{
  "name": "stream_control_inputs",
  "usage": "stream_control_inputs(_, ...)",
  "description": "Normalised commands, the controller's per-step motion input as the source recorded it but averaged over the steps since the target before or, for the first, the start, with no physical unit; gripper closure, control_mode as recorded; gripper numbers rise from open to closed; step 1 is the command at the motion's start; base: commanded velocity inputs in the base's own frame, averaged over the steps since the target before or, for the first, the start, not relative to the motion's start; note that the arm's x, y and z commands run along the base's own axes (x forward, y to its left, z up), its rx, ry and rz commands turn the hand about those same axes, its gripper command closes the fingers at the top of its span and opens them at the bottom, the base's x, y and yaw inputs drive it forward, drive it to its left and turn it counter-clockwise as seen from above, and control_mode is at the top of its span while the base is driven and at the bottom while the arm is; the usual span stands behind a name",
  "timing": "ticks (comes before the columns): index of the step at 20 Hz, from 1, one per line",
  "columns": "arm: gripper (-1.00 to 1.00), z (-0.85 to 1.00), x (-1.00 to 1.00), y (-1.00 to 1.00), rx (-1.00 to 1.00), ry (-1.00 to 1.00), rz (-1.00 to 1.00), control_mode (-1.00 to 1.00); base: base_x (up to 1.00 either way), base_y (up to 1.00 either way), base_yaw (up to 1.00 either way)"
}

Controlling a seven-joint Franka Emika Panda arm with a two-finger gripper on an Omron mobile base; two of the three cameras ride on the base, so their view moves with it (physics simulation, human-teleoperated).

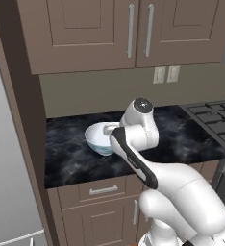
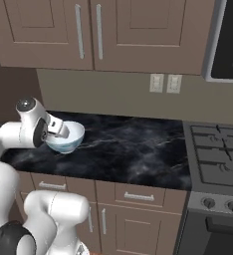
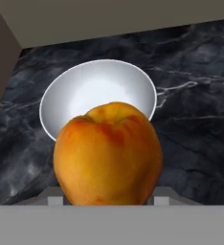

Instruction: Pick the peach from the cabinet and place it in the bowl. Then pick the bowl and place it in the sink. Then turn on the sink facuet.

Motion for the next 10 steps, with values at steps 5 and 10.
stream_control_inputs(5,1.00,-0.40,0.31,0.15,-0.01,0.03,0.00,-1.00,0.00,0.00,0.00)
stream_control_inputs(10,1.00,-0.25,0.40,0.08,0.00,0.02,0.00,-1.00,0.00,0.00,0.00)
